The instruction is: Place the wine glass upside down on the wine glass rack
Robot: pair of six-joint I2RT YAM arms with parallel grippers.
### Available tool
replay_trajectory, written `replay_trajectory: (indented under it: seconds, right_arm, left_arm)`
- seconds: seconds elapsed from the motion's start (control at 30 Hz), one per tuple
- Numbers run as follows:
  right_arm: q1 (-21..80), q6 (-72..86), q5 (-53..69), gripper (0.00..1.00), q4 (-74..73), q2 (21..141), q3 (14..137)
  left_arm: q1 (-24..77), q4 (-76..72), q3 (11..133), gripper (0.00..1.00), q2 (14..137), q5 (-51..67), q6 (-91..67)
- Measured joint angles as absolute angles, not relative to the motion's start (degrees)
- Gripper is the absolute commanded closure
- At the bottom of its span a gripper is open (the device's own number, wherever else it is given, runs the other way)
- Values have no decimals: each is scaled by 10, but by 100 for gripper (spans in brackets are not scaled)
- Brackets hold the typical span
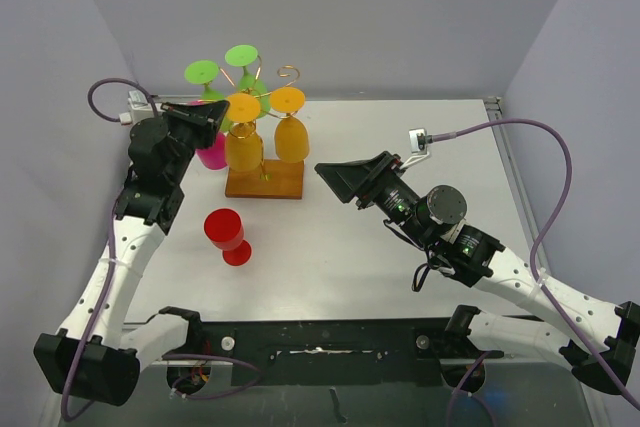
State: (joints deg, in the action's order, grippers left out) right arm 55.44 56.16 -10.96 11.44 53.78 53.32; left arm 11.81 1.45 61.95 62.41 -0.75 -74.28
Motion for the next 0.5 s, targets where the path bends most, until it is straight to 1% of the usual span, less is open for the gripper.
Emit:
replay_trajectory:
  seconds: [0.5]
  right_arm:
    - [554, 564, -110, 30, 115, 538, 533]
  left_arm:
    - [111, 41, 576, 100, 554, -21, -746]
